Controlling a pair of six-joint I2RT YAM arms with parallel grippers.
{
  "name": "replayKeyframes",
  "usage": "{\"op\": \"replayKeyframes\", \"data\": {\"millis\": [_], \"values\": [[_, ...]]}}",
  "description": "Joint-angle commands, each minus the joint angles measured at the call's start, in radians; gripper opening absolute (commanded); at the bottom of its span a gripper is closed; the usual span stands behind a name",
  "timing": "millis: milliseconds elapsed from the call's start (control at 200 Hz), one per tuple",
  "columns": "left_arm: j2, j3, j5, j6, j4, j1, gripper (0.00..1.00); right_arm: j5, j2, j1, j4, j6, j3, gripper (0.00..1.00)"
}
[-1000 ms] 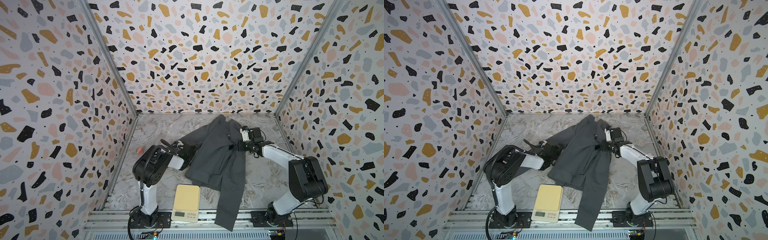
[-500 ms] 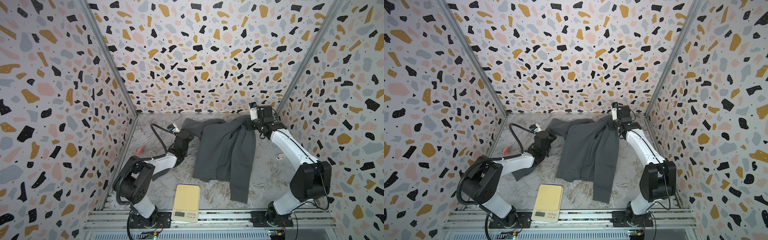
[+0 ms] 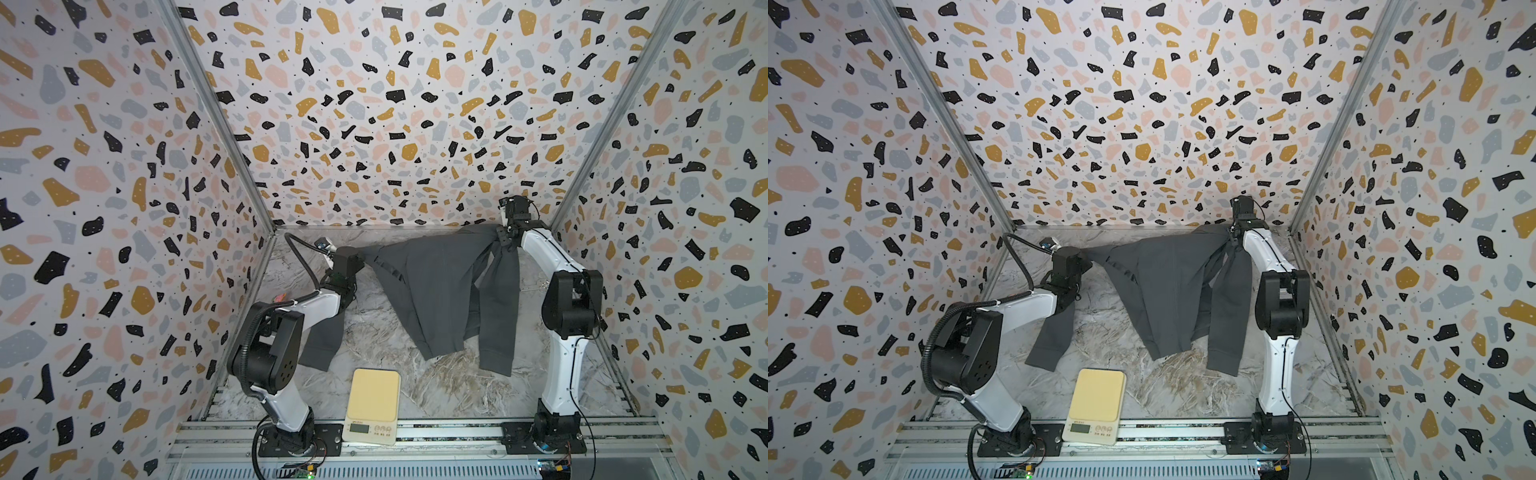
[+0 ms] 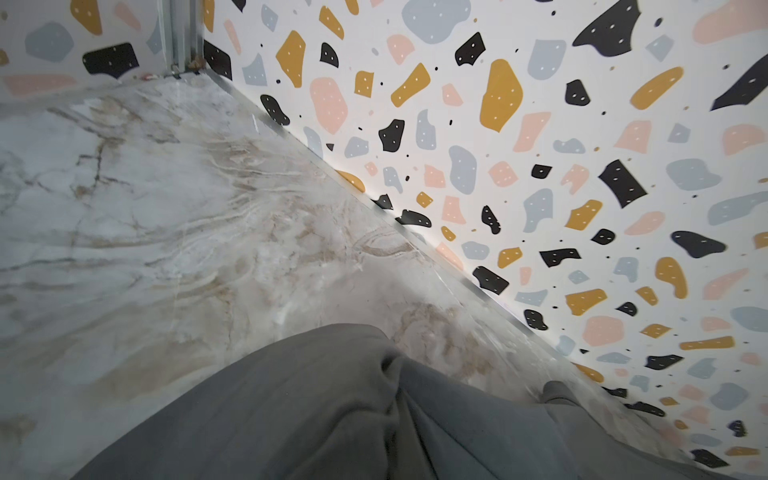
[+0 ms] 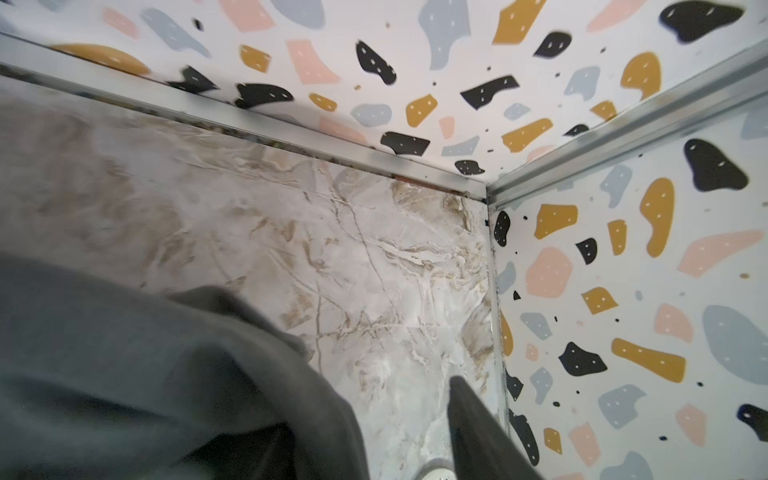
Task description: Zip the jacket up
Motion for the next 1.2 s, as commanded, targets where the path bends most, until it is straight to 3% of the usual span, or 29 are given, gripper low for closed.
{"op": "replayKeyframes", "data": {"millis": [0, 115, 195, 255, 406, 591, 736, 821, 1066, 1197], "values": [[0.043, 0.103, 0.010, 0.103, -0.046, 0.043, 0.08, 0.069, -0.016, -0.025, -0.150, 0.085, 0.159, 0.68], [0.073, 0.159, 0.073, 0.119, -0.070, 0.057, 0.60, -0.227, -0.121, -0.037, -0.210, 0.273, 0.065, 0.73], [0.070, 0.170, 0.149, 0.120, -0.085, 0.057, 0.74, -0.446, -0.260, -0.039, -0.119, 0.356, -0.172, 0.72], [0.058, 0.165, 0.202, 0.104, -0.112, 0.057, 0.81, -0.528, -0.385, -0.031, 0.001, 0.415, -0.386, 0.70], [-0.034, 0.033, 0.339, 0.040, -0.120, 0.031, 0.82, -0.587, -0.615, 0.012, 0.156, 0.488, -0.746, 0.61], [-0.197, -0.175, 0.350, -0.065, -0.148, -0.103, 0.80, -0.577, -0.724, 0.119, 0.145, 0.488, -0.964, 0.51], [-0.263, -0.334, 0.365, -0.234, -0.066, -0.226, 0.79, -0.557, -0.767, 0.154, 0.259, 0.554, -1.147, 0.38], [-0.259, -0.380, 0.369, -0.307, -0.017, -0.285, 0.78, -0.566, -0.743, 0.184, 0.314, 0.575, -1.187, 0.38], [-0.141, -0.411, 0.411, -0.373, 0.092, -0.374, 0.74, -0.487, -0.600, 0.275, 0.318, 0.580, -1.161, 0.53], [-0.072, -0.422, 0.421, -0.407, 0.151, -0.420, 0.68, -0.448, -0.570, 0.298, 0.321, 0.576, -1.176, 0.50]]}}
